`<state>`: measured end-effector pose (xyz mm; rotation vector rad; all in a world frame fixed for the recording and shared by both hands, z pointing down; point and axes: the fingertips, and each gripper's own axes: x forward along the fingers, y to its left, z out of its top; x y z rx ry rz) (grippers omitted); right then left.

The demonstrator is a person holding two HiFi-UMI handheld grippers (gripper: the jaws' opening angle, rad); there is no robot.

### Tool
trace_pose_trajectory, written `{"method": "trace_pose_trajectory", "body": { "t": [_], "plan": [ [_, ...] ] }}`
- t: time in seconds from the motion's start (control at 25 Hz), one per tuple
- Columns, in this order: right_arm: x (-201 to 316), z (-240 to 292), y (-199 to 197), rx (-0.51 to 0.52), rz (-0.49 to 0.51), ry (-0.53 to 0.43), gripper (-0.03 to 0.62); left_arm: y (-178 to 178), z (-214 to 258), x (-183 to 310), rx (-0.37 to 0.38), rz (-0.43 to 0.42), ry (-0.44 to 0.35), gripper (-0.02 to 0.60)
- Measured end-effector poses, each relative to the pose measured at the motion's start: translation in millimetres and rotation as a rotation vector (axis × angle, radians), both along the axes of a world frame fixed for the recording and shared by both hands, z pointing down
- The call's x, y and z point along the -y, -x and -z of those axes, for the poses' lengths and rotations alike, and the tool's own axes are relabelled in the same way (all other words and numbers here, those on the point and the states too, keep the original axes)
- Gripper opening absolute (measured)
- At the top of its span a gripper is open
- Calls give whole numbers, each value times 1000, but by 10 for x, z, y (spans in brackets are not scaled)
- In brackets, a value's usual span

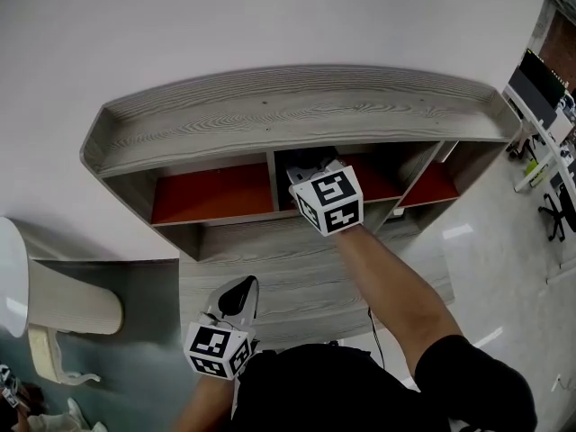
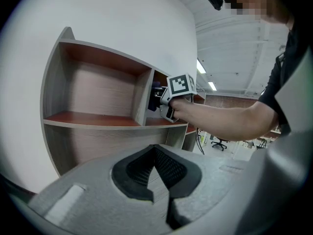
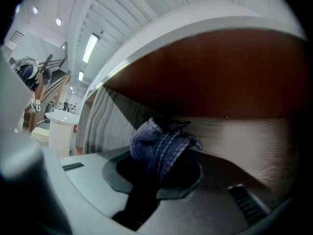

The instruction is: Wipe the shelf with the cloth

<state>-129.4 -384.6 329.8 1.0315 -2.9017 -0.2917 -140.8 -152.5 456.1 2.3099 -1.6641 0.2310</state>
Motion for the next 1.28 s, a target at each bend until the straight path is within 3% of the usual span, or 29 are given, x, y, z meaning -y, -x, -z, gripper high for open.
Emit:
{"method": "trace_pose_trajectory", "body": {
  "t": [0.4,1.28],
  "plan": [
    [171,44,-301,20,-66,9,78,-97,-19,38,1,-19,4,9],
    [687,-41,-1455,18,-327,31,78,-341,-26,193,-12,-95,0,9]
  ]
}}
